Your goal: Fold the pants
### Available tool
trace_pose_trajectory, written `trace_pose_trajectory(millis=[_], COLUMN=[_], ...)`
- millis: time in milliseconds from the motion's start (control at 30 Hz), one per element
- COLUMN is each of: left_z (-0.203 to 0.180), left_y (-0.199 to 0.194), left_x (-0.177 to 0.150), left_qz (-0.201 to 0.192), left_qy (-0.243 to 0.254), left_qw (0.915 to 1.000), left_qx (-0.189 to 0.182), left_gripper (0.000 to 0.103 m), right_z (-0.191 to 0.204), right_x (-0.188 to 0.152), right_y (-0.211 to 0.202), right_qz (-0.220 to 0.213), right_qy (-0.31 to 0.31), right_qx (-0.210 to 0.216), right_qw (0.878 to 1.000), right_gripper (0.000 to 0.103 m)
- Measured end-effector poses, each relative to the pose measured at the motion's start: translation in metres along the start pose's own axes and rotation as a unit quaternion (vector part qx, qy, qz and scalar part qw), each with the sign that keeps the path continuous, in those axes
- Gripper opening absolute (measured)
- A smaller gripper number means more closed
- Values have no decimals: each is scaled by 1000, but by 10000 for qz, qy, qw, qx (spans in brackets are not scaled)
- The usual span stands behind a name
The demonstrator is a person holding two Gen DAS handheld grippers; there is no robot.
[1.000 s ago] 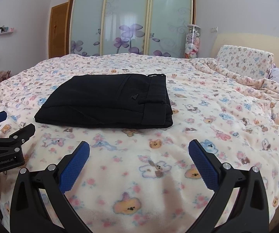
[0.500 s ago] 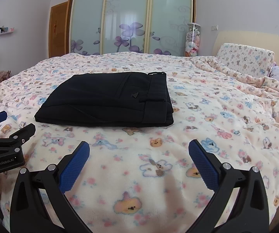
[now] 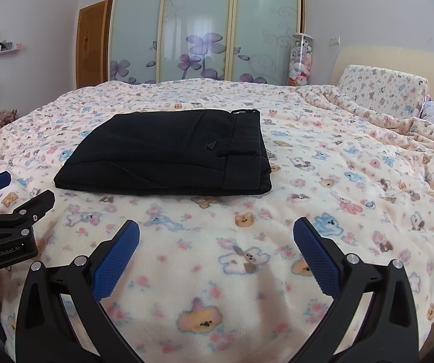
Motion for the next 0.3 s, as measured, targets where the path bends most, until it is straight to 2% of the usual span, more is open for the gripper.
trace_pose_trajectory(millis=[300], left_z=[-2], left_y=[-1], left_x=[0], left_qz=[26], left_qy=[44], left_qw=[10000], left_qx=[-48], left_gripper=[101], right_z=[-1], right_x=[1], right_y=[1], right_qz=[0], right_qy=[-2], right_qx=[5], right_qw=[10000], right_gripper=[102])
Point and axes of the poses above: each gripper's, at about its wrist camera, not at the fingertips, and y roughly the way its jaws point, z to its left, x to its top, the point moved 7 cm from there along y, roughly the way its jaws point, and after that the axes turned 10 degrees about -x, right-handed, at the moved point
